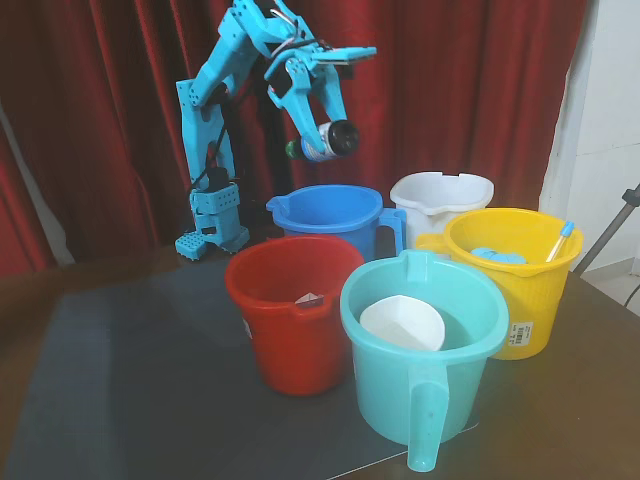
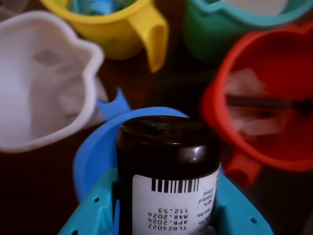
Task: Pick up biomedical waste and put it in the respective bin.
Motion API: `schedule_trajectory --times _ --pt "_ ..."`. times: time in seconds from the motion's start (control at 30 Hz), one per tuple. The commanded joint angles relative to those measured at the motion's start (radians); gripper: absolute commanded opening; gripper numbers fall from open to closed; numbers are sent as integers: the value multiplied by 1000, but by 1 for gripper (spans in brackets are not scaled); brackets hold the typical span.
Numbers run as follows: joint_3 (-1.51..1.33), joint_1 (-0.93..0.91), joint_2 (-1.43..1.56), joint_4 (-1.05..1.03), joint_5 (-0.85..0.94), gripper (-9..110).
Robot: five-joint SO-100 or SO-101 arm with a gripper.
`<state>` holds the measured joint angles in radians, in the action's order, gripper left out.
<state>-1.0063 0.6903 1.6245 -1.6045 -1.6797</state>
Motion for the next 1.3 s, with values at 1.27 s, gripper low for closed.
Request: schedule_trajectory --times 1.27 --pt "-34 -9 15 -313 64 15"
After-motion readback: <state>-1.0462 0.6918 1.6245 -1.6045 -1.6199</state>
